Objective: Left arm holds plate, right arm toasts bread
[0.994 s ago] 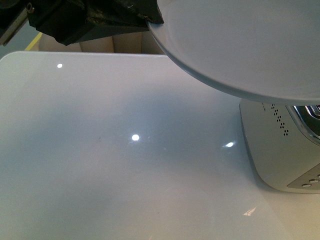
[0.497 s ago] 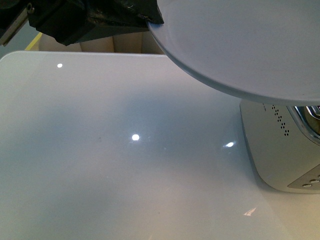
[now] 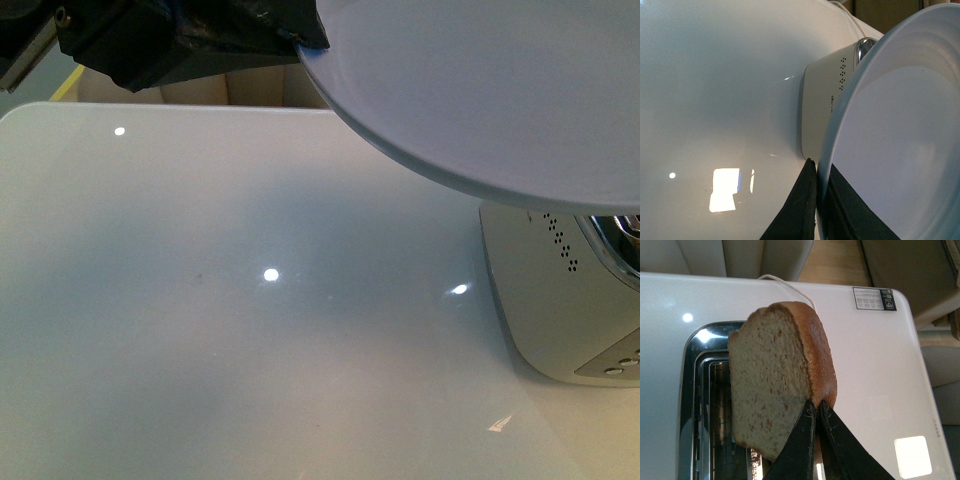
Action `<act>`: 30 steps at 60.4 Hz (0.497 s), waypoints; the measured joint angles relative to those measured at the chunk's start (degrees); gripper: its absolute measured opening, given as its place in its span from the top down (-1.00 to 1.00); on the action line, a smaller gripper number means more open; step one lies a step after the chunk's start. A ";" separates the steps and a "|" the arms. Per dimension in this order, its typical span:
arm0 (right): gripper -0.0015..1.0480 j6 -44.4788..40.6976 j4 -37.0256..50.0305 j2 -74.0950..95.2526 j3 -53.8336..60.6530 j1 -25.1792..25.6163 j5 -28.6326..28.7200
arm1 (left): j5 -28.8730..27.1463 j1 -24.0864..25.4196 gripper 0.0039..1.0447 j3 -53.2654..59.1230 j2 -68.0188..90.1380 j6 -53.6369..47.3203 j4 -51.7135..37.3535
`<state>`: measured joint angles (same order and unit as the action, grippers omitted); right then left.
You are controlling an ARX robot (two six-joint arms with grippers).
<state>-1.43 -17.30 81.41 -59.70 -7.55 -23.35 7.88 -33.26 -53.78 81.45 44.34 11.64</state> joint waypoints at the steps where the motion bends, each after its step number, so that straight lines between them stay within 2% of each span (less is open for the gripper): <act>1: 0.96 -0.02 0.00 0.15 0.00 -0.11 0.02 | 0.00 0.00 0.94 0.00 0.00 0.00 0.00; 30: 0.96 -0.28 -2.99 -1.07 0.68 -2.14 -2.43 | 0.00 0.00 0.94 0.00 0.00 -0.02 0.00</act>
<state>-1.72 -20.29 80.34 -59.02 -9.69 -25.78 7.88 -33.26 -53.78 81.45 44.31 11.64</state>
